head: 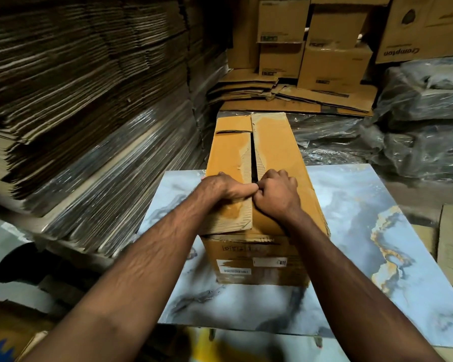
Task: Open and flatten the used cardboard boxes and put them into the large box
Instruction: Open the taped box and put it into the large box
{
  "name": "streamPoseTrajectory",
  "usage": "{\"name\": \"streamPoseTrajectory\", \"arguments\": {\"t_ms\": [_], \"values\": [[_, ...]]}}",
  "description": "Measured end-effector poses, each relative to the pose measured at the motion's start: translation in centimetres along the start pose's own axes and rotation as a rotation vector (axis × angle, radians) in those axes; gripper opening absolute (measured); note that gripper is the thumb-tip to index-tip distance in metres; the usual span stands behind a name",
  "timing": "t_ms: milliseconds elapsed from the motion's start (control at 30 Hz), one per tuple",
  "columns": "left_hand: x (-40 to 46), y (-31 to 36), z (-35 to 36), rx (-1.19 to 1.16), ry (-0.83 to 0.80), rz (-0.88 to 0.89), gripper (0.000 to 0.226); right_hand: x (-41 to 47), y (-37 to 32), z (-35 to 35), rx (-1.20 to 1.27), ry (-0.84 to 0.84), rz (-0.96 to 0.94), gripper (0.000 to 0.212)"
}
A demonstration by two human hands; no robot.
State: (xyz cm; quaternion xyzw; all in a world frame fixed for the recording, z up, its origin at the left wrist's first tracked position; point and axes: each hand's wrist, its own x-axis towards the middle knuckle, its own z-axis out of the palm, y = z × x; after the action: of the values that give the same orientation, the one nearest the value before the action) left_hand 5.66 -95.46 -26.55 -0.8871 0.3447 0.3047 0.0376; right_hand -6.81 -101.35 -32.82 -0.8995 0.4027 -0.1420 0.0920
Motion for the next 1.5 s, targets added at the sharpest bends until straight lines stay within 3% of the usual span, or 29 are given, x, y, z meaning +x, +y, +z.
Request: {"name": "streamPoseTrajectory", "arguments": {"t_ms": [67, 167, 200, 333, 467, 700, 767, 867, 967, 1100, 1233, 1367, 1500], "values": [[-0.4, 0.0, 0.2, 0.027, 0.007, -0.02, 0.128, -0.1, -0.1, 0.0, -0.029, -0.035, -0.016, 0.034], [0.2, 0.4, -0.1, -0.039, 0.058, 0.053, 0.065, -0.2, 0.0, -0.3, 0.036, -0.07, -0.005, 0.03], [0.7, 0.7, -0.3, -0.064, 0.08, 0.055, 0.063, -0.2, 0.1, -0.4, 0.056, -0.081, -0.006, 0.029], [2.9, 1.6, -0.2, -0.123, 0.144, -0.022, 0.104, 0.2, 0.8, -0.6, 0.085, -0.151, -0.019, 0.025], [3.3, 2.5, -0.9, -0.126, 0.142, -0.12, 0.117, 0.5, 1.2, -0.6, 0.119, -0.159, -0.018, 0.019], [5.3, 4.4, -0.9, -0.065, 0.064, -0.22, 0.148, 0.0, 1.1, -0.7, 0.131, -0.13, -0.001, 0.043], [5.6, 4.6, -1.1, -0.045, 0.089, -0.216, 0.143, -0.2, 1.0, -0.8, 0.144, -0.109, 0.002, 0.043], [7.0, 4.1, -1.7, 0.02, 0.102, -0.1, 0.117, -0.3, 0.6, -0.9, 0.164, -0.085, -0.014, 0.026], [8.6, 2.7, -1.8, -0.024, 0.067, -0.041, 0.124, -0.5, 0.2, -0.9, 0.151, -0.078, -0.073, 0.013], [6.6, 1.7, -2.8, -0.188, 0.072, 0.057, 0.107, -1.2, 0.0, -1.2, 0.135, 0.029, -0.148, 0.042], [6.1, 1.0, -2.6, -0.254, 0.129, 0.051, 0.124, -2.1, -0.3, -2.1, 0.106, 0.099, -0.164, 0.051], [5.0, 0.8, -2.9, -0.322, 0.149, 0.085, 0.114, -3.4, -0.8, -2.9, 0.101, 0.194, -0.17, 0.04], [5.1, 0.6, -3.4, -0.365, 0.084, 0.124, 0.089, -4.8, -1.2, -3.9, 0.109, 0.267, -0.17, 0.035]]}}
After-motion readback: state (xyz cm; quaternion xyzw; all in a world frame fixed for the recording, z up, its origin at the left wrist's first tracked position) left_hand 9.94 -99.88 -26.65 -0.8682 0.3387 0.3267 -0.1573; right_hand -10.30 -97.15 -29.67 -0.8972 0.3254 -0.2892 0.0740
